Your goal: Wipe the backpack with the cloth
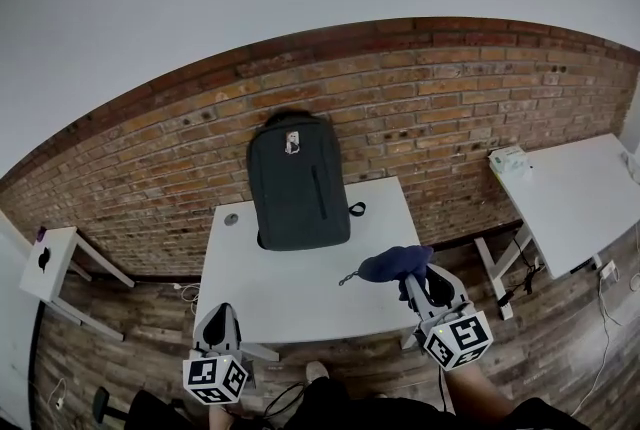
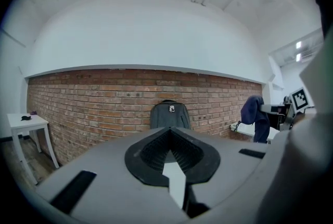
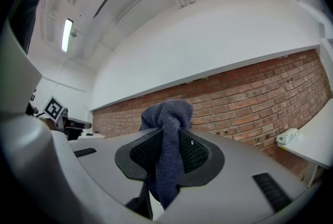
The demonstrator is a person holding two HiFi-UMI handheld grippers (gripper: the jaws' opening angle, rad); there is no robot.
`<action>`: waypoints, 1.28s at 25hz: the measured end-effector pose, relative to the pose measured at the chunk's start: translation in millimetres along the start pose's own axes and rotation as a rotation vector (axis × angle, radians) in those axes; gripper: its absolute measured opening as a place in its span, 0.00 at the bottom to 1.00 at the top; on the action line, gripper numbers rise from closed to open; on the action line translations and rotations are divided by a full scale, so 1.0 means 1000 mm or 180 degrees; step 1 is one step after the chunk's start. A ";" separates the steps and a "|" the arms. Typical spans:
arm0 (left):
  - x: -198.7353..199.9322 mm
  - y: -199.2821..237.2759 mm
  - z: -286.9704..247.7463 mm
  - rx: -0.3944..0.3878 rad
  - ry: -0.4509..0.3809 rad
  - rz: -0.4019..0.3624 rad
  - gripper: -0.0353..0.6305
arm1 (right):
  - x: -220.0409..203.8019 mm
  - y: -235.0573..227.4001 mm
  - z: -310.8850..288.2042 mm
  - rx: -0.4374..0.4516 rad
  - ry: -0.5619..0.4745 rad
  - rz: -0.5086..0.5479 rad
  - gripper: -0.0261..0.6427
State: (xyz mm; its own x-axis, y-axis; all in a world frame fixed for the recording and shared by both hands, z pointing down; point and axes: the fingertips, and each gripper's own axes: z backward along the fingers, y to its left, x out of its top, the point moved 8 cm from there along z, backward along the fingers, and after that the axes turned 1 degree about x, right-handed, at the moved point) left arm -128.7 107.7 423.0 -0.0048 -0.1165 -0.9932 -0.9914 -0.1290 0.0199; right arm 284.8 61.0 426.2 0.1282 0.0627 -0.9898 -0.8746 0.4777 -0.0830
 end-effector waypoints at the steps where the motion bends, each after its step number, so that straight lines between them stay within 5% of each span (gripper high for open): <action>1: -0.002 0.004 -0.003 0.0016 0.0010 0.0030 0.04 | -0.001 0.001 -0.004 0.0015 0.0012 0.0011 0.17; 17: -0.006 0.090 -0.120 -0.0210 0.0000 0.0168 0.04 | -0.017 0.018 -0.131 -0.0090 0.0118 0.0139 0.17; 32: 0.001 0.181 -0.225 -0.0579 0.0032 0.0185 0.04 | -0.030 0.048 -0.230 -0.0469 0.0149 0.0196 0.17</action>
State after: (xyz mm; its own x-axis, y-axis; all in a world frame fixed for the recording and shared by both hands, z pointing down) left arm -278.8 -137.1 451.9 -0.0592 -0.1388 -0.9885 -0.9496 -0.2976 0.0987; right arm 130.9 -119.7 424.7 0.0535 0.0455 -0.9975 -0.9397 0.3403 -0.0349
